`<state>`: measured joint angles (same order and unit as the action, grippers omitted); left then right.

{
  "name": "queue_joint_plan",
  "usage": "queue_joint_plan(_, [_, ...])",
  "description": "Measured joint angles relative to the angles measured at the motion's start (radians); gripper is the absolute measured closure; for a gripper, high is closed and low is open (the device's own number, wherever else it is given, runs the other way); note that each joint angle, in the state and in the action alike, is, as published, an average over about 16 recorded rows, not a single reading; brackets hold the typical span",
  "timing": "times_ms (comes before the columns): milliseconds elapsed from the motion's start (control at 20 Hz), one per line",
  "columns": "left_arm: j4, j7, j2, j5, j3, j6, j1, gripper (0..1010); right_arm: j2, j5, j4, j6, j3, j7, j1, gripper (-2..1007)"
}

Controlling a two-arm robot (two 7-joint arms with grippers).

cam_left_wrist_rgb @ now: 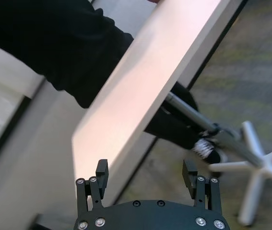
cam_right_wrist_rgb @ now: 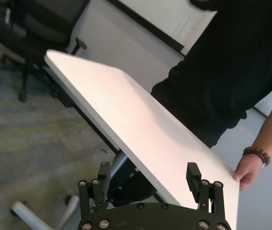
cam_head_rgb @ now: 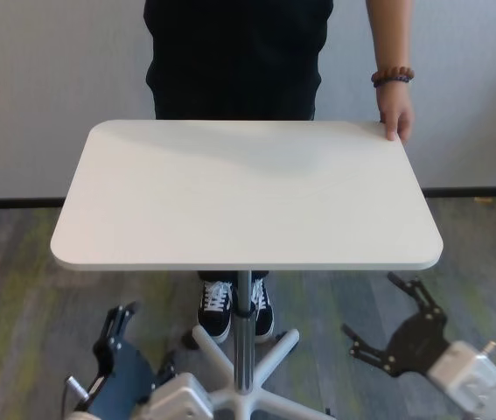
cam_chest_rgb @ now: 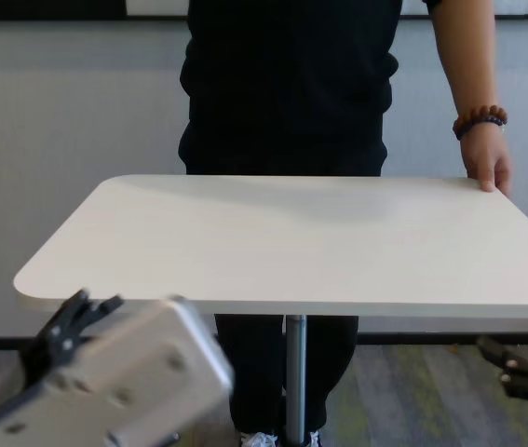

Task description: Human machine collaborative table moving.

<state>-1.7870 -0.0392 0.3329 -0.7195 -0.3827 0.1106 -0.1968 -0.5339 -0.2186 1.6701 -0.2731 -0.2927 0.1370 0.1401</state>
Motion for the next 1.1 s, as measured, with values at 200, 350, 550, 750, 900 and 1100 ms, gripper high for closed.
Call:
queue_joint_plan(200, [-0.076,0.031,0.010,0.042,0.023,-0.005,-0.079,10,-0.012,0.101,0.077,-0.011,0.039,0.031,0.094,4])
queue_joint_plan(350, [-0.125,0.044,0.016,0.060,0.034,-0.007,-0.133,10,-0.015,0.149,0.122,-0.010,0.058,0.044,0.157,4])
queue_joint_plan(550, [-0.181,0.039,0.029,0.039,0.039,-0.003,-0.196,10,-0.015,0.165,0.167,0.000,0.071,0.042,0.229,4])
queue_joint_plan(750, [-0.215,0.026,0.041,0.003,0.038,0.002,-0.239,10,-0.012,0.152,0.188,0.011,0.075,0.034,0.273,4])
queue_joint_plan(900, [-0.229,0.016,0.046,-0.017,0.039,0.004,-0.260,10,-0.008,0.137,0.193,0.017,0.075,0.027,0.292,4])
queue_joint_plan(1100, [-0.237,0.006,0.051,-0.038,0.040,0.005,-0.274,10,-0.006,0.117,0.199,0.022,0.075,0.018,0.305,4])
